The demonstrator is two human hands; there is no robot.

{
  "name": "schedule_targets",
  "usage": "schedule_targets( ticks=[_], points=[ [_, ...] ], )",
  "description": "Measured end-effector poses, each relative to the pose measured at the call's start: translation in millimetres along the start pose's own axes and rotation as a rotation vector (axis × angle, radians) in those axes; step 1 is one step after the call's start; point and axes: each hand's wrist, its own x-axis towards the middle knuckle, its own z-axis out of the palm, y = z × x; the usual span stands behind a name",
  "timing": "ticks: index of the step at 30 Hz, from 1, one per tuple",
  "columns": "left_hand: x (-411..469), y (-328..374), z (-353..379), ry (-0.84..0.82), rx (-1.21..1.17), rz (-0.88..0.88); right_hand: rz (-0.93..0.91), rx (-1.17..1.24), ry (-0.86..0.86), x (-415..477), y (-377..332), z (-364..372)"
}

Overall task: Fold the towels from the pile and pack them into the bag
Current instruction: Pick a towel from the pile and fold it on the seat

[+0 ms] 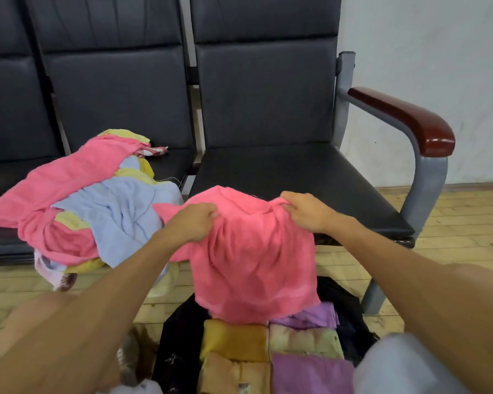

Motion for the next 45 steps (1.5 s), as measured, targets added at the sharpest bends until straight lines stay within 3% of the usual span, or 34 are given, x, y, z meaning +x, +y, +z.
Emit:
schedule_targets(
  ticks=[5,10,13,16,18,22,27,31,35,41,45],
  points=[
    [-10.8,2.8,-3.6,0.076,-0.371,0.094,0.074,0.19,0.06,-15.0,-6.9,-11.8],
    [-39.0,19.9,-10.7,-0.231,-1.098,0.069,0.223,0.6,-0.08,-38.7,-1.1,-23.5],
    [-46.8,24.7,-17.4,-0.348,-1.242,0.097,0.249,0.774,-0.167,-49.7,2.6,-34.9],
    [-50.7,24.8,-20.8,-0.4,-1.186,0.118,0.23,0.87,-0.226,-58.5,5.5,-47.4],
    [-49.3,22.3,-19.8,-0.342,-1.076,0.122,0.203,0.892,-0.196,-61.6,9.0,-54.7],
    [-38.6,14.4,-24.2,0.024,-0.859,0.05,0.194,0.981,0.08,-59.5,14.7,-63.5],
    [-30.7,-1.3,-38.1,0.625,-0.737,-0.145,0.22,0.416,0.547,-53.0,28.2,-70.8],
    [-36.9,0.3,-49.1,0.841,-0.482,-0.047,0.14,0.148,0.686,-50.7,33.5,-77.4],
    [-34.7,-3.1,-48.2,0.885,-0.455,-0.033,0.219,0.423,0.793,-45.7,28.4,-78.1],
    [-35.1,-2.9,-45.7,0.944,-0.458,0.001,0.251,0.462,0.865,-44.8,25.3,-76.6],
    [-32.0,-13.4,-50.5,0.942,-0.393,-0.036,0.208,0.189,0.714,-50.7,32.7,-71.7]
  ],
)
